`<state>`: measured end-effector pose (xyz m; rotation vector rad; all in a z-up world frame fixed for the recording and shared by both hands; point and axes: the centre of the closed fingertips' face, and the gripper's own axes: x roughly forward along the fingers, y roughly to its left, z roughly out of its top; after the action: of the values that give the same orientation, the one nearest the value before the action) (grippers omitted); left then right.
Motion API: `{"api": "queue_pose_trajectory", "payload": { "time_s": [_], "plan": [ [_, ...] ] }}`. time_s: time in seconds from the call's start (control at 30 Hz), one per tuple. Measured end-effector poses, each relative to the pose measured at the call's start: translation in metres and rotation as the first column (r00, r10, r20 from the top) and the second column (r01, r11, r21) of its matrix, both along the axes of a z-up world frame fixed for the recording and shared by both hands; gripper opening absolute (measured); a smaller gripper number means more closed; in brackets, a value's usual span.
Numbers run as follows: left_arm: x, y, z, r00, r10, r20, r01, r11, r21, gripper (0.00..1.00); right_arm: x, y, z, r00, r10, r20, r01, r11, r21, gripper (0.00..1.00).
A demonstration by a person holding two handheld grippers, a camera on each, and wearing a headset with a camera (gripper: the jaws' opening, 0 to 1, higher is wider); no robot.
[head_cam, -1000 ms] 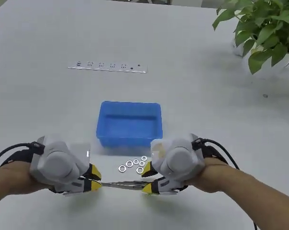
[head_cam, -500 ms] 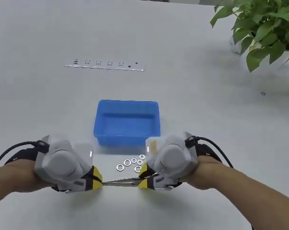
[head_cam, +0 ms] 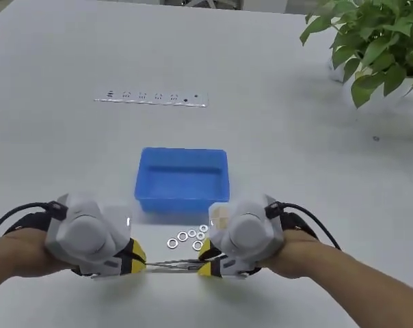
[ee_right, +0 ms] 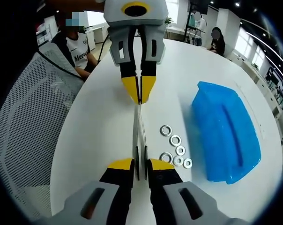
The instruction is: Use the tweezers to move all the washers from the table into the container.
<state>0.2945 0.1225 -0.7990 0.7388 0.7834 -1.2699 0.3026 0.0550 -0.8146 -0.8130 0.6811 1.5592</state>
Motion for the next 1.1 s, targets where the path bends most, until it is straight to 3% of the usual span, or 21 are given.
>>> {"api": "queue_pose_trajectory", "payload": {
  "time_s": [0.43, 0.67, 1.1],
  "plan": [
    [-0.001, -0.01, 0.035, 0.999, -0.009, 0.041, 0.01, 1.0, -0.013, 0.06, -0.001, 0.006, 0.008, 1.0, -0.009, 0.015, 0.009, 1.0, 0.025, 0.16],
    [-0.002, -0.024, 0.06, 0.998, -0.018, 0.056, 0.02, 0.999, -0.043, 0.05, -0.003, 0.006, 0.01, 1.0, -0.01, 0.014, 0.009, 0.999, 0.031, 0.16],
    [-0.002, -0.049, 0.094, 0.994, -0.058, 0.095, 0.066, 0.994, -0.089, 0.05, -0.005, 0.008, 0.022, 0.999, -0.034, 0.005, 0.034, 0.997, 0.071, 0.12]
  ]
}}
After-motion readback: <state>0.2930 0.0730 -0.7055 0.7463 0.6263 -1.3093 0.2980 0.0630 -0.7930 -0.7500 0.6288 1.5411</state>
